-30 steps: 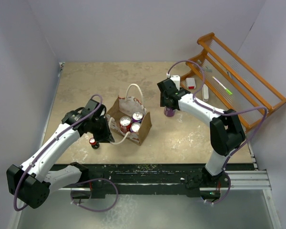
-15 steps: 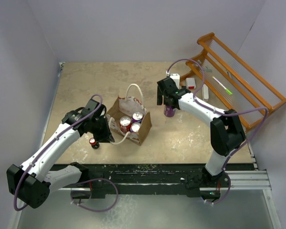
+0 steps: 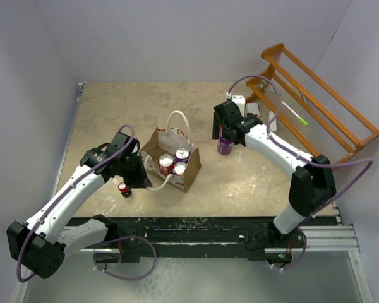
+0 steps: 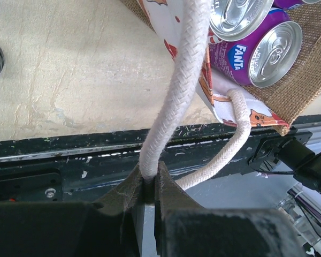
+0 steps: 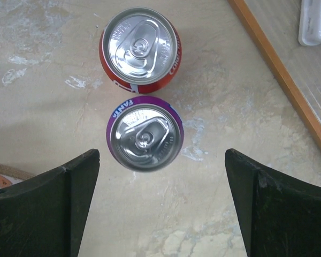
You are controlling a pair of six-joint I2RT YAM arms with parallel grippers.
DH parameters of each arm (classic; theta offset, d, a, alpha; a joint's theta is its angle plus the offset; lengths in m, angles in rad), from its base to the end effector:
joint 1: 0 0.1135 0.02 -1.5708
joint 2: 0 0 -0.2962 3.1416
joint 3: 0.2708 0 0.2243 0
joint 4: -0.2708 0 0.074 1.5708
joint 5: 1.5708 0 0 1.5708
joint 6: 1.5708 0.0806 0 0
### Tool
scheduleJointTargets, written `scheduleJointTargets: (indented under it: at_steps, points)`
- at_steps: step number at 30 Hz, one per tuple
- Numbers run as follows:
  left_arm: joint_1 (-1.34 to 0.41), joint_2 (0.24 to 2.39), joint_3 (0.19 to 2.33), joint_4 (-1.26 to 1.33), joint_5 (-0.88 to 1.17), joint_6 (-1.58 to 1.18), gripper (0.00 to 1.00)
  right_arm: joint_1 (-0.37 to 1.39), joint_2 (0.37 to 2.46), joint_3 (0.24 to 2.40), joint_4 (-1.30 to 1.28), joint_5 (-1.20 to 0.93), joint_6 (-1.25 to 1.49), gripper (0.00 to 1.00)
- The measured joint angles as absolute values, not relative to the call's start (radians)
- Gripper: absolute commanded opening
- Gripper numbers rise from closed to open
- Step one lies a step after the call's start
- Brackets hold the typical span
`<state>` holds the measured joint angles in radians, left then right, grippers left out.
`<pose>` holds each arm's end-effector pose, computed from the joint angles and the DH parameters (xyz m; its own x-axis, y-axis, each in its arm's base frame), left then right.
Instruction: Take the beverage out of the canvas bag
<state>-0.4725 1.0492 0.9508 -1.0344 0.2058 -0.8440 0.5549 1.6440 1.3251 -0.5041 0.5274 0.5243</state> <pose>0.1334 -0.0867 0.2703 -0.9264 -0.3480 -0.1435 -0.2553 0.8610 -0.4399 0.3302 0.1570 0.2928 -0.6217 0.1236 -0.7734 0.1697 0.9853 0.0210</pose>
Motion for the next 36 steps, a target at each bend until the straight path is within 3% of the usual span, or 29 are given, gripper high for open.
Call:
scheduleJointTargets:
  at_steps: [17, 22, 30, 36]
  points:
    - [-0.472, 0.979, 0.9, -0.992, 0.234, -0.844, 0.0, 0.555, 1.234, 1.166, -0.578, 0.396, 0.625, 1.0]
    - [-0.472, 0.971, 0.9, -0.989, 0.236, -0.844, 0.0, 0.555, 1.122, 1.09, -0.526, 0.253, 0.672, 1.0]
    - [-0.472, 0.947, 0.9, -0.989, 0.236, -0.846, 0.0, 0.579, 1.25, 1.095, -0.409, -0.074, 0.683, 1.0]
    - [-0.472, 0.941, 0.899, -0.988, 0.236, -0.854, 0.0, 0.796, 1.419, 1.327, -0.458, -0.065, 0.627, 1.0]
